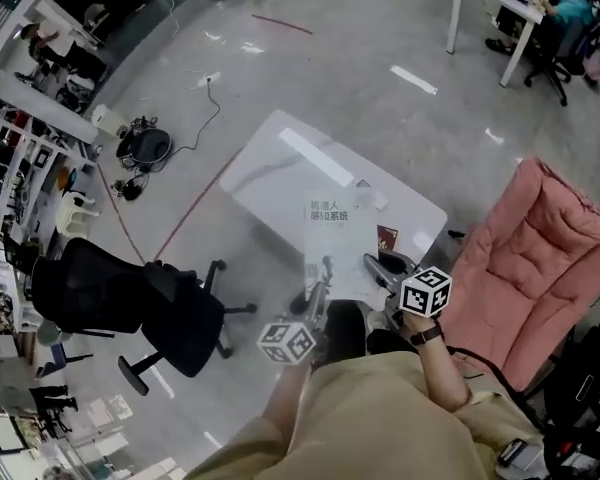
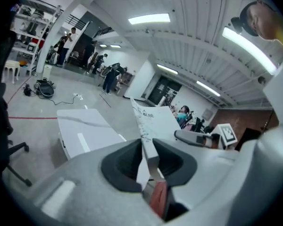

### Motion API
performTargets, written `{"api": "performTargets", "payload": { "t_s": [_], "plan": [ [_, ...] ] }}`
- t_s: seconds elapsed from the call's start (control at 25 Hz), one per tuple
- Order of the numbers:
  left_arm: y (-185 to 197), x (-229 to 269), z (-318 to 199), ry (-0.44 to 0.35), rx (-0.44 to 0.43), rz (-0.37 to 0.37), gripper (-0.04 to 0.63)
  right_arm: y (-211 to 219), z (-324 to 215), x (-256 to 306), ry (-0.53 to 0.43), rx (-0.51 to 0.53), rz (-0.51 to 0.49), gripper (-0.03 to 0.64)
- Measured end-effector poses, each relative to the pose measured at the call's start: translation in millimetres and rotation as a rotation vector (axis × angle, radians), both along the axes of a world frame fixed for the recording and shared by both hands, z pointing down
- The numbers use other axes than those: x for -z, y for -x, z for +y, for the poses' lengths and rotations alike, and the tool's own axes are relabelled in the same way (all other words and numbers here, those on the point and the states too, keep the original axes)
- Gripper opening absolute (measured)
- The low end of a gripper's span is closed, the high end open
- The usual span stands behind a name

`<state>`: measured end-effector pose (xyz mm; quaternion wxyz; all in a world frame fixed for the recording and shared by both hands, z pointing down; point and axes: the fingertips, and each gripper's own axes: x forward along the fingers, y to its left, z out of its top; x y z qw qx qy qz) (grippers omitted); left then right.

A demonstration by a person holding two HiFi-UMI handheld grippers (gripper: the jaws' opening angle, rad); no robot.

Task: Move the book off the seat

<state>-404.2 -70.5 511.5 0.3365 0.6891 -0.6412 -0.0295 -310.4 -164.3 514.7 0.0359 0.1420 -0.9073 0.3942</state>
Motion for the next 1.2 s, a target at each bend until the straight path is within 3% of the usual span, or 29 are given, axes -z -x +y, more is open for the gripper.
{"api": "performTargets", "payload": {
  "t_s": [0.28, 0.68, 1.0, 1.2],
  "plan": [
    [-21, -95, -25, 0.141, -0.145, 0.031, 0.074, -30, -11, -103, 0.099, -0.119, 0.160, 0.081],
    [-20, -236, -54, 0.292, -0.222, 0.086, 0.069, -36, -28, -255, 0.233, -0.190, 0.309, 0.081],
    [2, -344, -95, 0.344, -0.318, 0.024, 0.061, -24, -48, -367, 0.273, -0.294, 0.305, 0.089],
    [4, -396, -96, 0.411, -0.354, -0.001, 0.061, -25, -42, -417, 0.338, -0.335, 0.369, 0.091]
  ]
}}
